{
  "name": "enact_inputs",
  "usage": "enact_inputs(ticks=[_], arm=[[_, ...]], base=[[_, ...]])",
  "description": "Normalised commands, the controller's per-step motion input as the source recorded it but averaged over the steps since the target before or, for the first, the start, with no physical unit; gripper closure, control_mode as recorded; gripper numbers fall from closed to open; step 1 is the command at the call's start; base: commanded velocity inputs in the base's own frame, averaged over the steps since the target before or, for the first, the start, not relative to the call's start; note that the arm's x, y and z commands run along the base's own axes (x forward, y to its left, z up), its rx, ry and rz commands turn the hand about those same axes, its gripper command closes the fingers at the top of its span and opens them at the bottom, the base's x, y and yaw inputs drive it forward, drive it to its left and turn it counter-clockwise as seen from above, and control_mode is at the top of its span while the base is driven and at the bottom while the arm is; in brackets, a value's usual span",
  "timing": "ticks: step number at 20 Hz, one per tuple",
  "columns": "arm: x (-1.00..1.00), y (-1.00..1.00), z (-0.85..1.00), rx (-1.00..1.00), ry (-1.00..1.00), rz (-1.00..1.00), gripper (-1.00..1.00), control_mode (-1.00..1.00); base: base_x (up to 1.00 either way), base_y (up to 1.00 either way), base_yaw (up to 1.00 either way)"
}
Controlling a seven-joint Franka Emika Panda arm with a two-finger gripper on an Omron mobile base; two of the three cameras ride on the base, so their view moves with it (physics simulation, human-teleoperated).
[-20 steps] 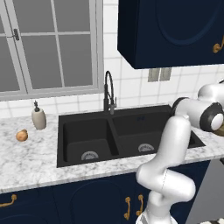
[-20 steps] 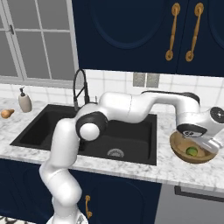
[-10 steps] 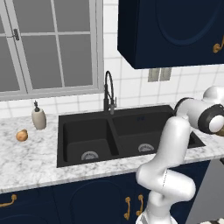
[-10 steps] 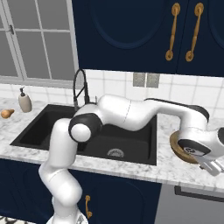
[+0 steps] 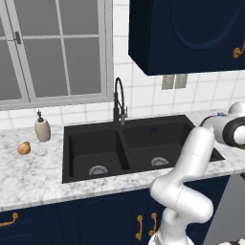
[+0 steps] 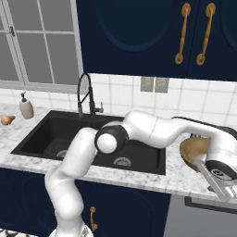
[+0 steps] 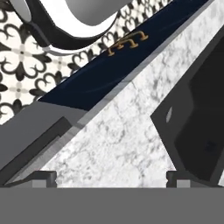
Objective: Pick the lime from the sink and place it in the bowl. Then pick the bowl and place it in the microwave. Then close the microwave door and press the start button.
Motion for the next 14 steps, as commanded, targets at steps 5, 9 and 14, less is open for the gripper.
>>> enact_inputs(ticks=[5,9,14], arm=[[0.14,0.00,-0.06,0.01,0.01,-0.09,-1.00,-1.00],[0.38,0.01,-0.04,-0.02,0.00,-0.21,-1.00,-1.00],[0.53,0.29,-0.04,-0.13,0.00,-0.26,-1.00,-1.00]], base=[[0.00,0.00,0.00],[0.00,0.00,0.00],[0.00,0.00,0.00]])
